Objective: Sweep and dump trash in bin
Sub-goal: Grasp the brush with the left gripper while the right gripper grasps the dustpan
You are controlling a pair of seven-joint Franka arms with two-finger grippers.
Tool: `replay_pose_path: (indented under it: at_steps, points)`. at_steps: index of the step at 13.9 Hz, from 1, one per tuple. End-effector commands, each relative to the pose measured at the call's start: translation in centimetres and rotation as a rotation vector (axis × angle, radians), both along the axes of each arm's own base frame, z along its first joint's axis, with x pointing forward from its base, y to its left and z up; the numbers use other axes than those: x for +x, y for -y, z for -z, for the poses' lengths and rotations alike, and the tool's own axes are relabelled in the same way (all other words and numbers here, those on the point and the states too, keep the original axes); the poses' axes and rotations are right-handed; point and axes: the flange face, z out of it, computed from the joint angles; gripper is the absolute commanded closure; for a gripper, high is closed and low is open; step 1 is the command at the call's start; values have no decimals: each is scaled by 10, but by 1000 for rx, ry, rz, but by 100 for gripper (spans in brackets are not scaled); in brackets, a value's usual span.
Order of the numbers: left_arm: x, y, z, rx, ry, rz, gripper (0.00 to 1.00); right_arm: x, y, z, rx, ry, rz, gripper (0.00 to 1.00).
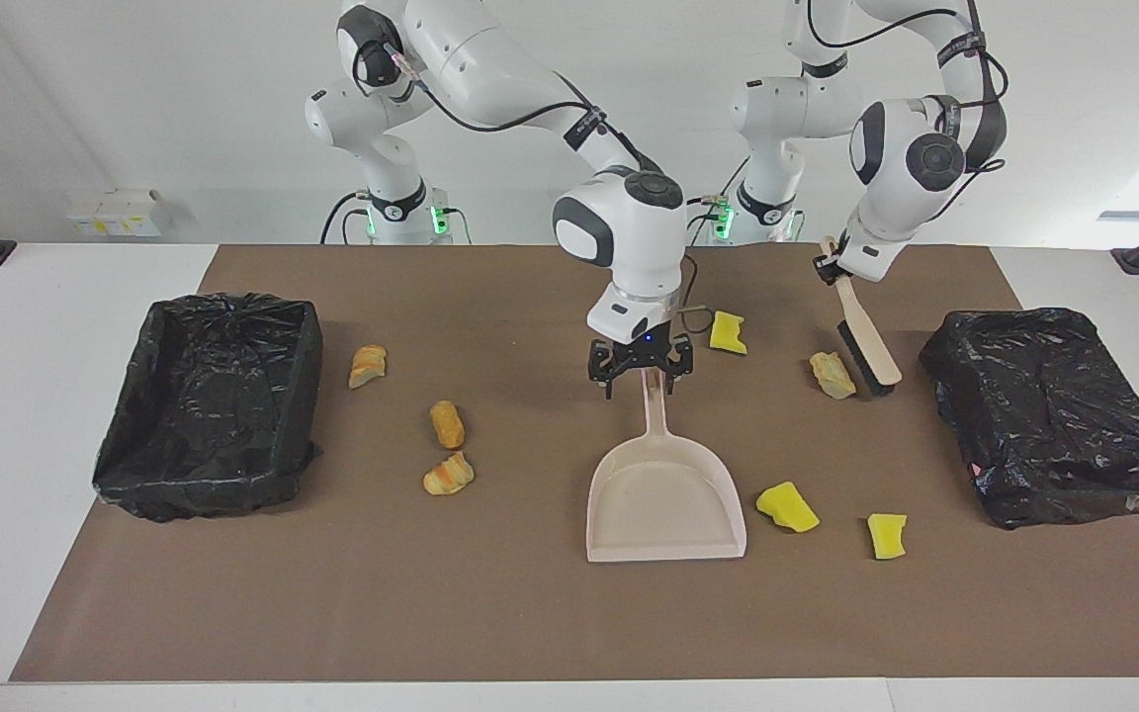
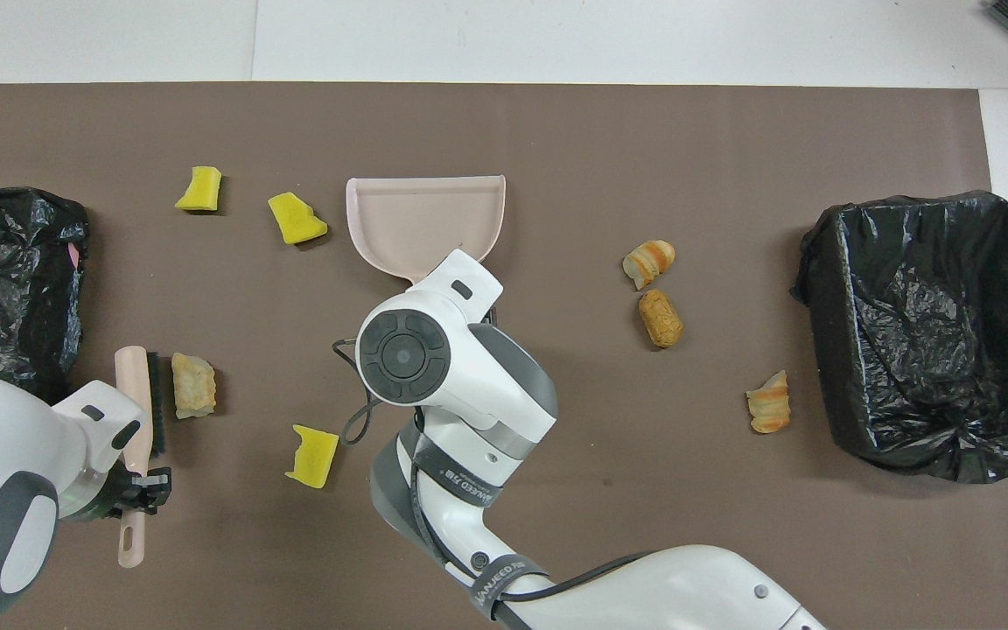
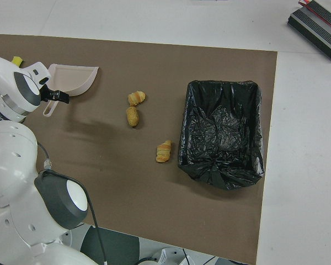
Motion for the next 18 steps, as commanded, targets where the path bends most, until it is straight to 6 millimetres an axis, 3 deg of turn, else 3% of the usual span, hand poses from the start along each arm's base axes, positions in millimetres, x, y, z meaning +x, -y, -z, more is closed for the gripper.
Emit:
replay_pose_path:
  at_steps: [1,3,8,9,11,13,15,18]
  points:
    - [-11,3,2,-9,-30,109,100,4,-12,6,15,43,11,5]
    - [-14,9,3,-78,-63,179,100,4,-13,6,10,57,4,12]
    - [-26,57,0,-152,-127,249,100,5,-12,7,6,60,-2,60]
    - [-24,68,-5,-151,-119,277,100,5,-11,8,1,57,-5,68]
    - [-7,71,-16,-175,-91,329,100,5,-9,9,-11,50,-8,96]
    - [20,56,-23,-219,-74,401,100,10,0,2,-29,42,-39,100]
    - [50,24,-29,-246,-44,414,100,19,27,-27,-71,27,-94,100]
    - [94,16,-43,-249,14,460,100,31,73,-55,-136,-14,-286,100]
